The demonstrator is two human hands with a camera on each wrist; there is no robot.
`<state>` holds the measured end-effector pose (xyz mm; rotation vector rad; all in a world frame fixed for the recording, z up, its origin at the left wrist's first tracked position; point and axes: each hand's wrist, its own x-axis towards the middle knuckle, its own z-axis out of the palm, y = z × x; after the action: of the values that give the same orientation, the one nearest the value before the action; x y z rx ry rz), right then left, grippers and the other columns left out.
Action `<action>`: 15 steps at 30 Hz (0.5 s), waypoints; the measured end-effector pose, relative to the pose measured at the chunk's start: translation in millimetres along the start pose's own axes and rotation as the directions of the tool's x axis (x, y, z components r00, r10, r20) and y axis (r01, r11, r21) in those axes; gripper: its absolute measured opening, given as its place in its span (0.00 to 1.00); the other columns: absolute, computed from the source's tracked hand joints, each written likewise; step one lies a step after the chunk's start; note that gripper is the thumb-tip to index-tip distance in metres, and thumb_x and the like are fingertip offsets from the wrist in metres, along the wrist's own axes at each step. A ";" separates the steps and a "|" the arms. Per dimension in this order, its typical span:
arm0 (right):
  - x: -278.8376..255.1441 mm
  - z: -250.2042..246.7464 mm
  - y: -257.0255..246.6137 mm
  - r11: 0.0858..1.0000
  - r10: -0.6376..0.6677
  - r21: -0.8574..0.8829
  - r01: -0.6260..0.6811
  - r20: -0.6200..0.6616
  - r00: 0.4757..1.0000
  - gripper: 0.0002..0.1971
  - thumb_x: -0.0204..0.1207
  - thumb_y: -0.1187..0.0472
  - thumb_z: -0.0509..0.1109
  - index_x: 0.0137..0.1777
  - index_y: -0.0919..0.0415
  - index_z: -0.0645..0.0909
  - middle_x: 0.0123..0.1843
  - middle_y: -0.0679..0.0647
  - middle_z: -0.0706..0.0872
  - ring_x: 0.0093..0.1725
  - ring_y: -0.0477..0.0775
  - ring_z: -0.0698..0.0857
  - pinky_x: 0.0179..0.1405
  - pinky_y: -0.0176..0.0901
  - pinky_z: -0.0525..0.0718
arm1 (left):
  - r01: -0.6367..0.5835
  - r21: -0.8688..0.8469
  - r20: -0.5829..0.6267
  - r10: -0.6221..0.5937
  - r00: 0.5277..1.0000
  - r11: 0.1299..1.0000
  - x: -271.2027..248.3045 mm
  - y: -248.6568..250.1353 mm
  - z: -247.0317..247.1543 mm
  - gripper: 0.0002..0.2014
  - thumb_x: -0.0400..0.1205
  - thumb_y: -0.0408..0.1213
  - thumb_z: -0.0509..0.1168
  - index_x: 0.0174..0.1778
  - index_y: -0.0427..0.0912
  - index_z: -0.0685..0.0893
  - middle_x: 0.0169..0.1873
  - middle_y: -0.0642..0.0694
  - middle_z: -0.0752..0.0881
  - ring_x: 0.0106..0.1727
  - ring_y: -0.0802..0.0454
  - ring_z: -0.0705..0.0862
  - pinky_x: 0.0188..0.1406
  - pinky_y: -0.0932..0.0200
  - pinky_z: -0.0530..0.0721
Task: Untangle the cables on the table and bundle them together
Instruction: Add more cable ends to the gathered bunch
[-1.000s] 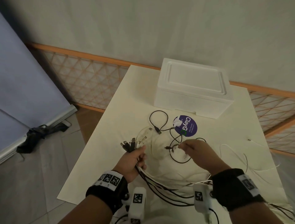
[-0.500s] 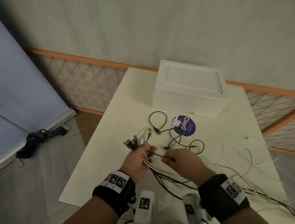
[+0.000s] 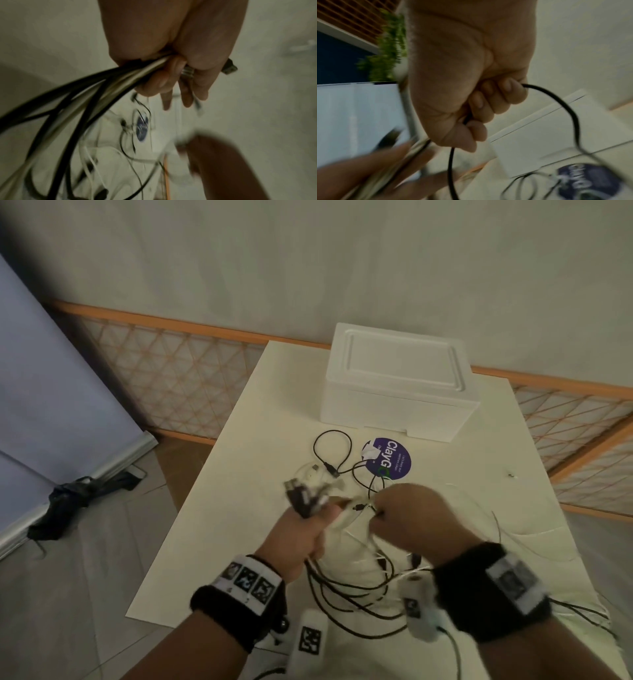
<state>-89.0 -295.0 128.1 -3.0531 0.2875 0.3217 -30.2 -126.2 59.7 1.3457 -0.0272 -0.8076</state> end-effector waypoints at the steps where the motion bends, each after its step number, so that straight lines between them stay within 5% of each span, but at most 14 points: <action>1: 1.7 0.9 -18.2 0.999 -0.042 -0.015 0.041 -0.012 0.999 0.10 0.72 0.51 0.61 0.45 0.55 0.80 0.42 0.51 0.84 0.47 0.55 0.85 0.38 0.41 0.75 | 0.001 0.057 0.042 -0.003 0.999 0.998 -1.2 -0.1 10.7 0.08 0.81 0.39 0.69 0.51 0.39 0.86 0.32 0.38 0.81 0.17 0.55 0.65 0.19 0.62 0.65; 3: 1.6 -3.9 -34.4 0.995 -0.080 0.065 0.080 -0.013 0.997 0.09 0.74 0.50 0.62 0.44 0.54 0.79 0.38 0.49 0.81 0.45 0.54 0.85 0.35 0.41 0.76 | 0.016 0.087 0.081 -0.023 0.996 0.996 -4.2 1.6 18.9 0.07 0.83 0.39 0.66 0.46 0.39 0.81 0.22 0.45 0.71 0.18 0.53 0.64 0.20 0.61 0.64; 6: -3.8 -16.1 -15.0 0.949 -0.208 0.263 0.173 0.113 0.972 0.08 0.72 0.48 0.71 0.49 0.46 0.86 0.44 0.43 0.86 0.47 0.45 0.83 0.42 0.40 0.79 | 0.016 0.159 0.042 -0.023 0.999 0.987 -5.6 -0.9 0.8 0.08 0.79 0.37 0.71 0.46 0.34 0.85 0.22 0.42 0.68 0.20 0.52 0.63 0.21 0.61 0.61; 9: -9.7 -34.7 41.2 0.946 -0.029 0.322 0.020 0.021 0.999 0.04 0.70 0.52 0.75 0.43 0.42 0.90 0.41 0.39 0.89 0.46 0.42 0.85 0.49 0.39 0.80 | 0.053 0.086 -0.056 -0.048 0.997 0.995 -8.3 -11.6 -32.2 0.05 0.78 0.30 0.71 0.48 0.35 0.87 0.24 0.42 0.75 0.19 0.55 0.63 0.18 0.64 0.61; 11: -14.5 -45.1 69.3 0.982 0.092 0.167 -0.085 -0.032 0.995 0.03 0.71 0.49 0.74 0.42 0.42 0.89 0.36 0.38 0.84 0.48 0.45 0.84 0.45 0.40 0.78 | 0.069 -0.037 -0.134 -0.073 0.988 0.997 -10.5 -17.9 -45.7 0.02 0.81 0.30 0.67 0.43 0.38 0.84 0.22 0.48 0.72 0.17 0.57 0.62 0.16 0.65 0.61; 13: -11.7 -44.1 65.1 0.995 0.099 0.004 -0.099 -0.075 0.992 0.07 0.73 0.49 0.70 0.49 0.44 0.86 0.44 0.40 0.85 0.54 0.50 0.84 0.47 0.41 0.79 | 0.079 -0.105 -0.132 -0.093 0.987 0.991 -9.7 -19.4 -41.9 0.04 0.83 0.32 0.65 0.43 0.39 0.84 0.29 0.45 0.80 0.16 0.58 0.63 0.15 0.65 0.62; 15: -4.5 -33.4 29.8 0.998 0.066 0.026 -0.065 -0.061 0.996 0.13 0.73 0.56 0.67 0.58 0.47 0.80 0.54 0.46 0.86 0.57 0.55 0.83 0.53 0.45 0.81 | 0.065 -0.106 -0.053 -0.071 0.996 0.992 -8.9 -13.5 -20.3 0.06 0.83 0.36 0.64 0.51 0.41 0.85 0.44 0.44 0.89 0.16 0.59 0.64 0.16 0.65 0.64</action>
<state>-92.3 -326.1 160.5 -3.0391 0.3922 0.2260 -34.2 -104.3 46.3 1.2757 0.1047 -0.8173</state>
